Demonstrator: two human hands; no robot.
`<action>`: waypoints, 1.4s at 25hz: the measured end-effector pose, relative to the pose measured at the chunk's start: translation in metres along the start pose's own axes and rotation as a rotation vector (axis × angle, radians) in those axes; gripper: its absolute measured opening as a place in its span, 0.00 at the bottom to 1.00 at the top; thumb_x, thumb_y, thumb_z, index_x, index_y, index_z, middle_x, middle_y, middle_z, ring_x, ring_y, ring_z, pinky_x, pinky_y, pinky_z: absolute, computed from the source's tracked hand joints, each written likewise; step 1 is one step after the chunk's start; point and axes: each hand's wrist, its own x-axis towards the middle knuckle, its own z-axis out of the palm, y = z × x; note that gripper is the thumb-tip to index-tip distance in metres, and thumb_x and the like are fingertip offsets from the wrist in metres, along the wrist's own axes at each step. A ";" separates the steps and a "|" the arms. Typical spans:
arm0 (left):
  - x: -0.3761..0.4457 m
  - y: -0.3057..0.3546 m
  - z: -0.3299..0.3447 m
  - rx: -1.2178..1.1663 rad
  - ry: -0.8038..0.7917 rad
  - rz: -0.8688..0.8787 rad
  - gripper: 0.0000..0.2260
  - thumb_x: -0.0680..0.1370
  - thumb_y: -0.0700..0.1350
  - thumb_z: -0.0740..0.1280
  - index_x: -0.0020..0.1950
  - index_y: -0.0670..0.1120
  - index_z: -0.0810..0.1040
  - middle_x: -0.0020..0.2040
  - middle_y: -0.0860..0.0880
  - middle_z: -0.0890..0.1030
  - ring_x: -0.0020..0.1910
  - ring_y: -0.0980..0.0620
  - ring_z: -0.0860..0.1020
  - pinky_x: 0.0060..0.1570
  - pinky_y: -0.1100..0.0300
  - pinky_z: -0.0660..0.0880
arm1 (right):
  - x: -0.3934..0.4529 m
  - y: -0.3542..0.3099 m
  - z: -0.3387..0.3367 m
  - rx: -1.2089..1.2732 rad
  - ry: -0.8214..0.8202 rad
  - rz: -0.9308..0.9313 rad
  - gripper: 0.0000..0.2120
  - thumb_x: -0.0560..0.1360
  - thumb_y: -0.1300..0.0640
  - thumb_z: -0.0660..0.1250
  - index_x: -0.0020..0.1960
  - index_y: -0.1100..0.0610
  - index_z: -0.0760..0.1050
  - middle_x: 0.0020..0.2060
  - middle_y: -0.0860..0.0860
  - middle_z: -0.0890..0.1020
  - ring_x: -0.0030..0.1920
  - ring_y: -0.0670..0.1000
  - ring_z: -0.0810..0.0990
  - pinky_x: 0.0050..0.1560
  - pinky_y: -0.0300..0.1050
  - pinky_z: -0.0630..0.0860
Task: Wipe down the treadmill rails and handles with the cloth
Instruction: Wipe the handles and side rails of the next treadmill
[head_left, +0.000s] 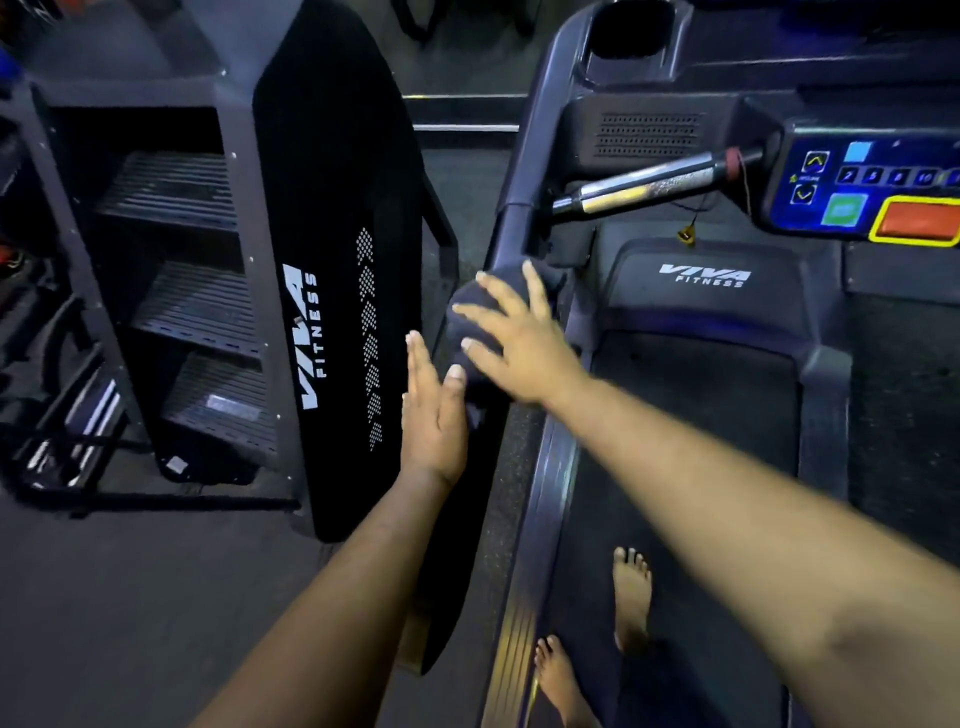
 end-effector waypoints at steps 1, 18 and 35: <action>-0.014 -0.008 -0.003 0.044 -0.018 0.006 0.39 0.76 0.66 0.46 0.81 0.47 0.44 0.82 0.51 0.47 0.78 0.62 0.46 0.78 0.44 0.47 | 0.019 0.002 -0.011 -0.037 -0.011 0.057 0.25 0.77 0.39 0.59 0.73 0.41 0.68 0.80 0.44 0.55 0.79 0.60 0.39 0.68 0.73 0.64; -0.198 -0.105 -0.056 -0.155 -0.200 -0.233 0.48 0.68 0.78 0.47 0.81 0.51 0.51 0.82 0.52 0.52 0.80 0.58 0.49 0.79 0.52 0.47 | -0.230 -0.150 0.076 0.078 -0.138 0.180 0.25 0.82 0.45 0.57 0.77 0.38 0.56 0.79 0.39 0.42 0.78 0.59 0.42 0.66 0.68 0.68; -0.190 0.019 -0.037 -0.359 -0.285 0.015 0.12 0.72 0.44 0.72 0.55 0.49 0.79 0.50 0.47 0.86 0.52 0.48 0.83 0.58 0.45 0.79 | -0.231 -0.119 -0.064 0.656 0.286 0.441 0.40 0.76 0.54 0.72 0.80 0.48 0.53 0.68 0.52 0.63 0.68 0.48 0.68 0.69 0.42 0.65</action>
